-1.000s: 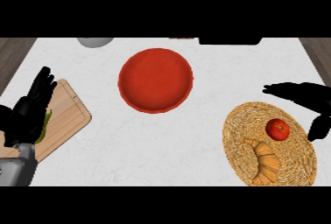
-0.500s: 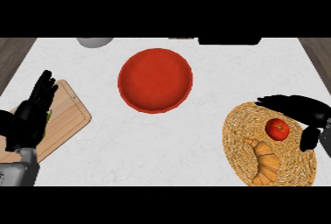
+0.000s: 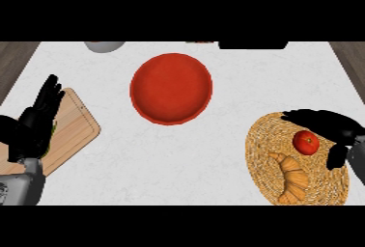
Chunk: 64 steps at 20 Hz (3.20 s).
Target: Pick the tomato from the placemat and place it in the bowl
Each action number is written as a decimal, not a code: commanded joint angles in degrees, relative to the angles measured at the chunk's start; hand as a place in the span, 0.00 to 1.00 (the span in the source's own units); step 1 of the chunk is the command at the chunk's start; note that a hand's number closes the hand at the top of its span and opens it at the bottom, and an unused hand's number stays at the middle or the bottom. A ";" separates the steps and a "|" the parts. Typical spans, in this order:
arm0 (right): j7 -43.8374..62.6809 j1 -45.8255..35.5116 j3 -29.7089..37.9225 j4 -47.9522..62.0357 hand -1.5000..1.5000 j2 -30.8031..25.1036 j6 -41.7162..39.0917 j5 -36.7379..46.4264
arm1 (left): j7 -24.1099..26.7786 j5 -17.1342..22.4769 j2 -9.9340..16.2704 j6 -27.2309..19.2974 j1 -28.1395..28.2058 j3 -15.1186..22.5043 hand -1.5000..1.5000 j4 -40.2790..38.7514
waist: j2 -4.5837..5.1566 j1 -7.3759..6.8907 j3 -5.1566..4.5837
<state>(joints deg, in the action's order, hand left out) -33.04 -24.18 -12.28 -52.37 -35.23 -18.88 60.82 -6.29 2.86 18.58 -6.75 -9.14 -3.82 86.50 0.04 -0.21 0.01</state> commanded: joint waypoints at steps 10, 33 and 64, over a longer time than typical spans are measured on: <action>-5.20 -5.60 0.72 12.27 1.00 6.60 2.66 5.80 | -0.35 -3.22 -3.08 0.19 4.93 0.19 0.50 5.63 | 0.03 -0.51 0.02; -27.18 -8.25 -15.92 -9.26 1.00 27.04 11.18 9.87 | -2.18 -3.48 -3.51 0.66 -0.37 -2.35 0.50 1.13 | -0.66 1.37 -0.05; -6.08 -38.66 3.05 10.97 1.00 35.18 3.03 -23.05 | -1.35 -3.24 -3.95 4.30 -0.69 -2.53 0.50 2.44 | 0.52 -2.53 -0.02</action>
<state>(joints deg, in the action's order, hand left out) -37.66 -58.36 -7.05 -51.58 -0.73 -21.73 39.75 -7.45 -0.11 15.48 -2.37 -10.62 -7.11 87.25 0.48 -1.83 -0.02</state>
